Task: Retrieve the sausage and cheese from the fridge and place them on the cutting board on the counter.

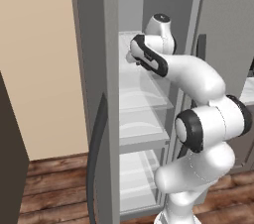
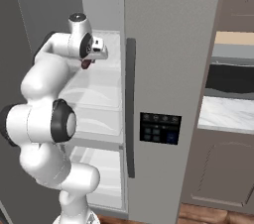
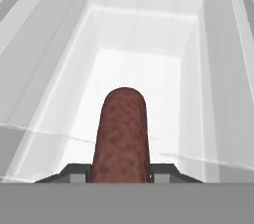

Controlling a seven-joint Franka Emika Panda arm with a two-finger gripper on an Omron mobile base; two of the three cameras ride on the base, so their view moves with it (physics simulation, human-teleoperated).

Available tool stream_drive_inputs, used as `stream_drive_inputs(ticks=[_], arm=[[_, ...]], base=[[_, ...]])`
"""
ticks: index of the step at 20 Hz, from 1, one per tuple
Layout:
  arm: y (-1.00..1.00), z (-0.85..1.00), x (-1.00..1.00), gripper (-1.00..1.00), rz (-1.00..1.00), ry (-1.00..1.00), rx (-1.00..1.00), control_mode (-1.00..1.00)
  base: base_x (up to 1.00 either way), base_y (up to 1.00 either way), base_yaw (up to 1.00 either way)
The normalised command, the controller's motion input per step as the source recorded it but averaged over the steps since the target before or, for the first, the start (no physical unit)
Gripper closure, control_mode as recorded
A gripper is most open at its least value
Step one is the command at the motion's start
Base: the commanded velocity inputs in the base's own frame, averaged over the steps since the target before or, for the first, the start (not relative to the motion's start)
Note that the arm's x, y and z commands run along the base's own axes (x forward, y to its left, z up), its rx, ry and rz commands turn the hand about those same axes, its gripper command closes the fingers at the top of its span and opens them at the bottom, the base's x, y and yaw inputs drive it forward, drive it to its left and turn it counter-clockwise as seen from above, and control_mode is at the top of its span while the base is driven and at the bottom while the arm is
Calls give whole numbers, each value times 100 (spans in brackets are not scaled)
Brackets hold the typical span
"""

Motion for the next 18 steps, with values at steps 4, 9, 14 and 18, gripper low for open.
stream_drive_inputs(ticks=[4,9,14,18], arm=[[-9,0,-100,100,-11,-7,10,-100],[-14,4,-100,100,-11,-8,11,-100],[-18,2,-100,100,-7,0,13,-100],[-14,0,-100,100,-3,0,7,-100]], base=[[0,0,0],[0,0,0],[0,0,0],[0,0,0]])
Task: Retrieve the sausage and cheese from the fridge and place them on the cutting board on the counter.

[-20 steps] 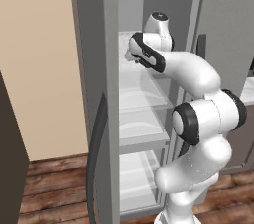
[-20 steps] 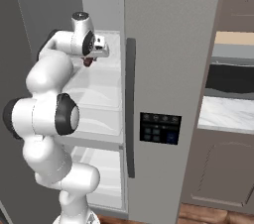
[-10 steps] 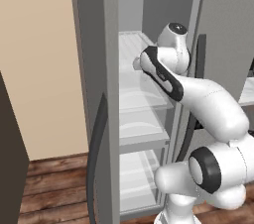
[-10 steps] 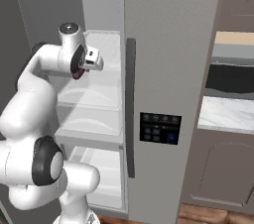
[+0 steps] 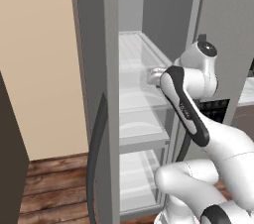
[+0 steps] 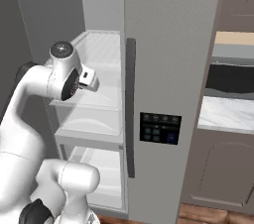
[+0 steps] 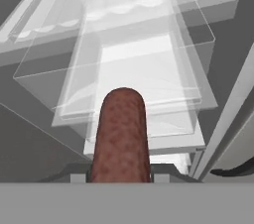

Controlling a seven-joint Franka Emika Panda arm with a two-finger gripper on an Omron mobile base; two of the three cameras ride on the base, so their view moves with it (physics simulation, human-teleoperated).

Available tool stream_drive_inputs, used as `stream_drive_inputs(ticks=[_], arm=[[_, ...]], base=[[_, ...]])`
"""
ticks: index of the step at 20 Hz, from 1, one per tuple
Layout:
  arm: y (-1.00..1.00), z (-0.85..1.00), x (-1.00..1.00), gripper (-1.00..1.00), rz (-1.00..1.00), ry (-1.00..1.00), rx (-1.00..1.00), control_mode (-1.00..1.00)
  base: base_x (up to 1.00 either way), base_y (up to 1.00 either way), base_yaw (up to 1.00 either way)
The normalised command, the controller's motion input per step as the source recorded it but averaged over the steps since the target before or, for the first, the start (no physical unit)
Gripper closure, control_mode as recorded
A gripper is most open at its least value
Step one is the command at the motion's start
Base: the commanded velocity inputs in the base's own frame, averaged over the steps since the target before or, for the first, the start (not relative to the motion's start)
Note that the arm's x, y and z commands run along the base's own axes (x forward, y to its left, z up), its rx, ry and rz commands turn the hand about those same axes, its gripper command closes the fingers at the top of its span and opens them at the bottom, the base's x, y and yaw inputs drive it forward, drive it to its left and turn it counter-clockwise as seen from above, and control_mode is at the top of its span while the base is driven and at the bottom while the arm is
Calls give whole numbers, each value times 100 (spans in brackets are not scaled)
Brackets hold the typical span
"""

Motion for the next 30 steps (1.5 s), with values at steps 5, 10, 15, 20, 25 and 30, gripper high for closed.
stream_drive_inputs(ticks=[5,10,15,20,25,30], arm=[[-8,-2,-39,100,0,3,-1,-100],[0,0,0,100,0,0,0,-100],[0,0,0,100,0,0,0,-100],[0,0,0,100,0,0,0,-100],[0,0,0,100,0,0,0,100],[0,0,0,100,0,0,0,100]], base=[[0,0,0],[0,0,0],[0,0,0],[0,0,0],[0,0,0],[0,0,0]])
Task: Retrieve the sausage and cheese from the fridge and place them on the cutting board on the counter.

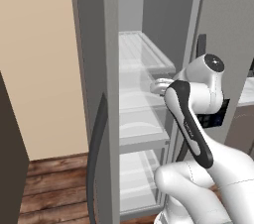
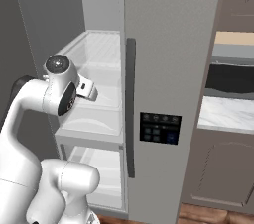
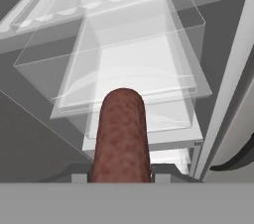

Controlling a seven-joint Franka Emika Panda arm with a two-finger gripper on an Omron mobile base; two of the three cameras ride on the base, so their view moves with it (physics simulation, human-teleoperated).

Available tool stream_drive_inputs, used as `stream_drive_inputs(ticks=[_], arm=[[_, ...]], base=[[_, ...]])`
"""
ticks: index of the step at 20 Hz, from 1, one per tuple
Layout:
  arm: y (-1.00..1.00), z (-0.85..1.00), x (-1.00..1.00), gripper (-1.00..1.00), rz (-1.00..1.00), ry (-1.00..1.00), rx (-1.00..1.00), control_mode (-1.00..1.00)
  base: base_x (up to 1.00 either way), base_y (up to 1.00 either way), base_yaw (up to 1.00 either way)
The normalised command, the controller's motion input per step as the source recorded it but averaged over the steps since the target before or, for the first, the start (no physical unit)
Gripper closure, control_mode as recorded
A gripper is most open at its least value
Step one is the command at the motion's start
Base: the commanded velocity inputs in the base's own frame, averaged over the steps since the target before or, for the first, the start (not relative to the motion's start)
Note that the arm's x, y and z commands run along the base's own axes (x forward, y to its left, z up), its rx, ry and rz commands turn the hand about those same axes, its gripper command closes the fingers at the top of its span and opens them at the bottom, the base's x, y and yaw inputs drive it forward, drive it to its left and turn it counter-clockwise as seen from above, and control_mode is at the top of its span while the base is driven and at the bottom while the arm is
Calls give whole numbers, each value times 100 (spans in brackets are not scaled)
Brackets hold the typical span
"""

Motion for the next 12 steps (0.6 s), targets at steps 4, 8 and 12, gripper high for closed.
stream_drive_inputs(ticks=[4,8,12], arm=[[0,0,0,100,0,0,0,100],[0,0,0,100,0,0,0,100],[0,0,0,100,0,0,0,100]], base=[[0,0,0],[-26,-2,0],[-94,-17,0]])
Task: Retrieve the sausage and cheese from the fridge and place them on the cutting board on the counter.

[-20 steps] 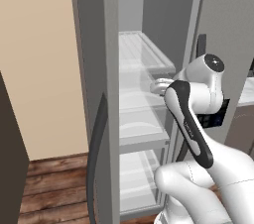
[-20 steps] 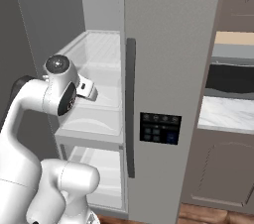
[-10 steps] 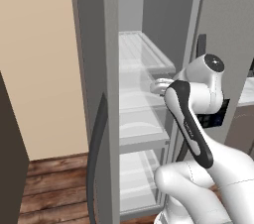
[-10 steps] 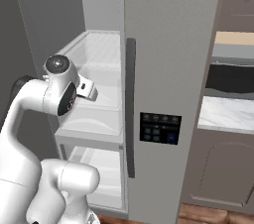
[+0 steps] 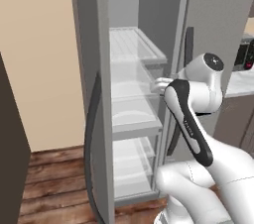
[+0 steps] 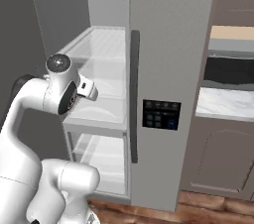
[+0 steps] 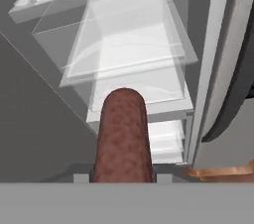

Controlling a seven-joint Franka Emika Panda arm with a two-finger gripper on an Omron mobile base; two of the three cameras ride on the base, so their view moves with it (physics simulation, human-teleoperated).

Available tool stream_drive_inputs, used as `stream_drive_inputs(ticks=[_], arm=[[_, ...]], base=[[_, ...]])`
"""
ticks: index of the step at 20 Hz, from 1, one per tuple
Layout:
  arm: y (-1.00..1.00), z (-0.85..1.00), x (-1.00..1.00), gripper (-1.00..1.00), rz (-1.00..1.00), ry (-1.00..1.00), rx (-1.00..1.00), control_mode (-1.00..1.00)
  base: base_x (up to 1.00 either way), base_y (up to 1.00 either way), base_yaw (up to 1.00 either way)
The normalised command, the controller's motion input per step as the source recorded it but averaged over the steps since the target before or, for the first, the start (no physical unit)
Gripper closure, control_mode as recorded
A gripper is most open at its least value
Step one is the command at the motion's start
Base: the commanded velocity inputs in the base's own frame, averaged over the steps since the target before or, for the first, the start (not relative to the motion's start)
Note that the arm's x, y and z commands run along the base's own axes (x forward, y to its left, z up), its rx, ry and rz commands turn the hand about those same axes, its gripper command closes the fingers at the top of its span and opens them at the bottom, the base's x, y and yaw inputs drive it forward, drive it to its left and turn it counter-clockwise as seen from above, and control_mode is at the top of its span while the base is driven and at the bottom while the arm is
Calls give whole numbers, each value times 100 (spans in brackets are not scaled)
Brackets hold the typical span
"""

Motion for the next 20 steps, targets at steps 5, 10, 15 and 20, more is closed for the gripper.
stream_drive_inputs(ticks=[5,10,15,20], arm=[[0,0,0,100,0,0,0,100],[0,0,0,100,0,0,0,100],[0,0,0,100,0,0,0,100],[0,0,0,100,0,0,0,100]], base=[[-57,-10,-4],[22,0,-73],[1,-6,-86],[0,0,-96]])
